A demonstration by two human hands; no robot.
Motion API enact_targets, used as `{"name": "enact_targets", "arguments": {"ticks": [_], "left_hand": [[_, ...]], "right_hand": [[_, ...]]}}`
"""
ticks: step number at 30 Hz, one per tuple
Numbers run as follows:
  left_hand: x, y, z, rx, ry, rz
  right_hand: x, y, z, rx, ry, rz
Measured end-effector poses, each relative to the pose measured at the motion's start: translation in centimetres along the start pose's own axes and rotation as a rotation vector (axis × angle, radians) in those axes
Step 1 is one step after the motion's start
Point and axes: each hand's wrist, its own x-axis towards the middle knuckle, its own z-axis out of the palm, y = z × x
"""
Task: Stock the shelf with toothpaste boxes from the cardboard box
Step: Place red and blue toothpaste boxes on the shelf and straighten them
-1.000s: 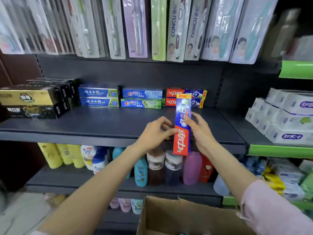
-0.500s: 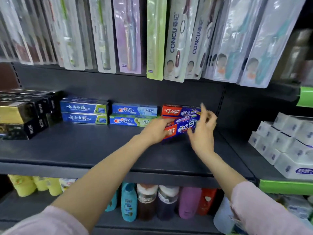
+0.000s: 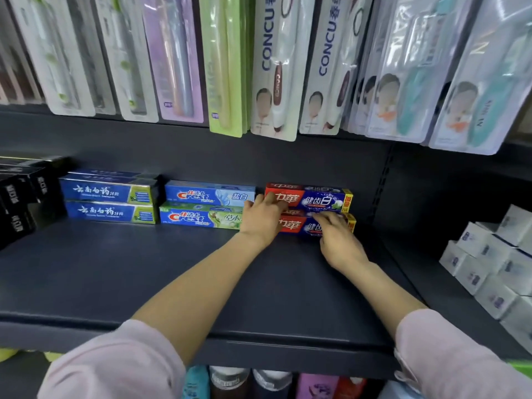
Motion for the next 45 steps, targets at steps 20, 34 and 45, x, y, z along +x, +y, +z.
{"name": "enact_targets", "arguments": {"ticks": [20, 34, 45], "left_hand": [[-15.2, 2.9, -5.2, -0.654, 0.015, -0.072], [-33.5, 12.6, 3.5, -0.68, -0.354, -0.274], [-42.3, 15.8, 14.6, -0.685, -1.141, -0.726]], "right_hand": [[-15.7, -5.9, -4.7, 0.267, 0.185, 0.064], [-35.5, 0.4, 4.1, 0.167, -0.334, 0.243], [-39.0, 2.9, 13.6, 0.047, -0.94, 0.395]]}}
